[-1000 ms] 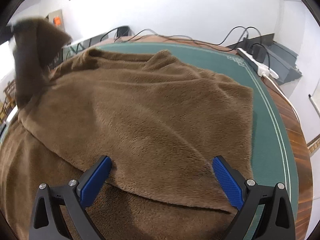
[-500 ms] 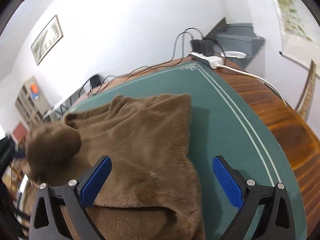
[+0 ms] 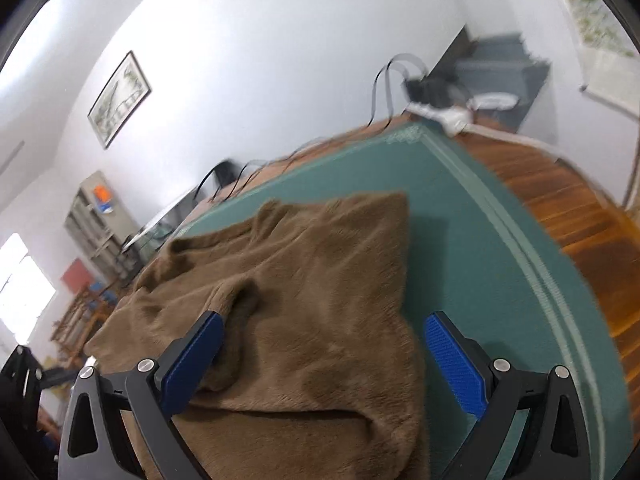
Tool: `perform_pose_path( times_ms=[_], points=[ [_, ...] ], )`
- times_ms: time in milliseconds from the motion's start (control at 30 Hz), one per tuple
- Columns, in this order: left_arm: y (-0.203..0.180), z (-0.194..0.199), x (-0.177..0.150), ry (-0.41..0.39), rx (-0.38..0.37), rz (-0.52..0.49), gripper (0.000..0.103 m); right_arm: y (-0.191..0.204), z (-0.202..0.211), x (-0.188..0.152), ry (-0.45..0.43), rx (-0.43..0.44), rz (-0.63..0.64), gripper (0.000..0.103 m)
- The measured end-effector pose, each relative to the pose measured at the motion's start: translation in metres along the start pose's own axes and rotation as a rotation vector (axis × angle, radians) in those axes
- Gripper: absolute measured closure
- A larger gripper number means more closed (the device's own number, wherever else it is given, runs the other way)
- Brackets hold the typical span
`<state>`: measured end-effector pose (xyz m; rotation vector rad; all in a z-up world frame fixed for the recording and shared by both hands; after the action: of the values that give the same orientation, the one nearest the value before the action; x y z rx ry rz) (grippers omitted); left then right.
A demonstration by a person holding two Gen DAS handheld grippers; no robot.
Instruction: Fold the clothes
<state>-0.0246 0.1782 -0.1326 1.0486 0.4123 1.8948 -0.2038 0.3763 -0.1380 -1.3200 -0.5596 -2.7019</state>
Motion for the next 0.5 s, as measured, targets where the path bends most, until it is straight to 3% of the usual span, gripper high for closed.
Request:
perform_pose_path(
  times_ms=[133, 200, 300, 367, 433, 500],
  points=[
    [0.063, 0.001, -0.030, 0.047, 0.028, 0.268, 0.001, 0.020, -0.012, 0.006, 0.086, 0.081, 0.048, 0.001],
    [0.108, -0.003, -0.049, 0.073, 0.030, 0.482, 0.001, 0.028, -0.020, 0.015, 0.105, 0.139, 0.026, 0.001],
    [0.177, -0.006, -0.083, 0.064, -0.052, 0.846, 0.001, 0.040, -0.035, 0.030, 0.126, 0.190, 0.007, 0.001],
    [0.212, -0.009, -0.110, 0.025, -0.166, 1.063, 0.001, 0.047, -0.048, 0.037, 0.152, 0.201, -0.006, 0.001],
    [0.224, -0.017, -0.127, 0.005, -0.244, 1.194, 0.001, 0.051, -0.066, 0.040, 0.204, 0.207, -0.023, 0.001],
    [0.234, -0.038, -0.140, 0.025, -0.273, 1.280, 0.001, 0.055, -0.082, 0.036, 0.253, 0.194, -0.019, 0.003]
  ],
)
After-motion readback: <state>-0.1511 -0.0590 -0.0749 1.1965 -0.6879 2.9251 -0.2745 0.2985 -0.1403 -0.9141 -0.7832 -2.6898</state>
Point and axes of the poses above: each gripper's, at about its wrist camera, not at the fingertips, and z roughly against the way its jaws point, y to its left, x to its top, the point moved 3 cm from there along -z, roughly the way its jaws point, and after that the axes turned 10 degrees about z, right-handed, at the moved point
